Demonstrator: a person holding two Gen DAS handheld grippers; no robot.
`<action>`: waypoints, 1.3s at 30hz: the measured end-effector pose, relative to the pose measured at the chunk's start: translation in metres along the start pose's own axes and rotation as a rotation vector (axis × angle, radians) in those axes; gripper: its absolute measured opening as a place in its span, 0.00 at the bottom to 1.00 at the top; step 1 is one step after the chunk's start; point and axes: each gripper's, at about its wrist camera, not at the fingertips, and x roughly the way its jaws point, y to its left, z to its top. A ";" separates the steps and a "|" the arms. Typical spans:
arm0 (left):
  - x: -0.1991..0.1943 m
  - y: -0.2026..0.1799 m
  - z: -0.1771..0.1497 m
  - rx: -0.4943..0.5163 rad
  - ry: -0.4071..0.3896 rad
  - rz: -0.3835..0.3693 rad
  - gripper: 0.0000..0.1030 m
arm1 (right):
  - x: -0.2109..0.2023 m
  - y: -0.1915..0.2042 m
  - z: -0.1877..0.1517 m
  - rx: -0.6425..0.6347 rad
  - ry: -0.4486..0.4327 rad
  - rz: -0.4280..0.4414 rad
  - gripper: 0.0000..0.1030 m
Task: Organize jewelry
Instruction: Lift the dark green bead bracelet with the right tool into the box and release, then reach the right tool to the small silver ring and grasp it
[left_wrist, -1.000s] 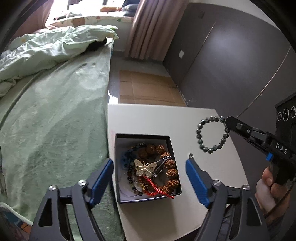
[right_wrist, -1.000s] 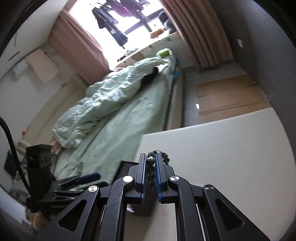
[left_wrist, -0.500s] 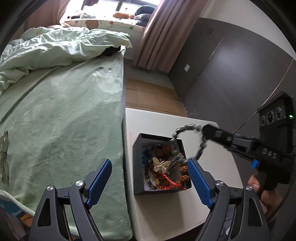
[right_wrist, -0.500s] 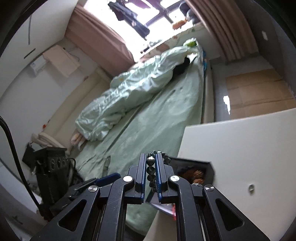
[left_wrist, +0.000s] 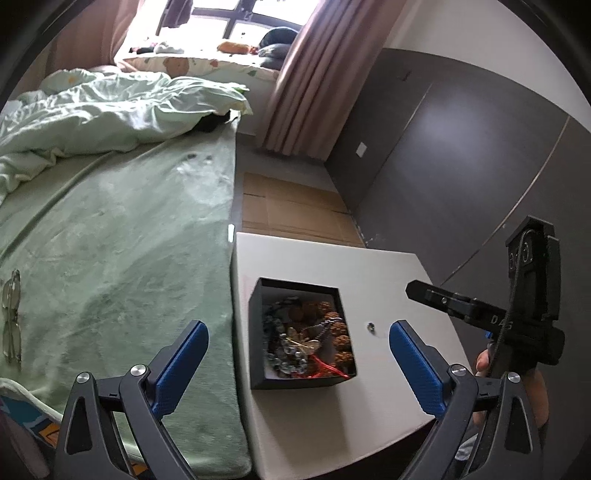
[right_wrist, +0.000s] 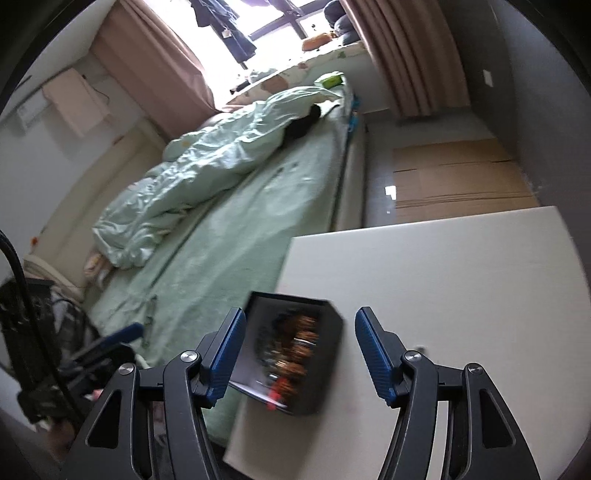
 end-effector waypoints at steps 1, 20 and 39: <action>-0.001 -0.003 -0.001 0.005 -0.004 0.003 0.96 | -0.003 -0.003 0.000 -0.006 0.001 -0.008 0.60; 0.003 -0.027 -0.031 -0.023 -0.097 0.110 0.97 | -0.018 -0.050 -0.038 -0.241 0.073 -0.157 0.60; 0.040 -0.025 -0.048 -0.051 -0.052 0.200 0.97 | 0.047 -0.080 -0.047 -0.283 0.137 -0.113 0.39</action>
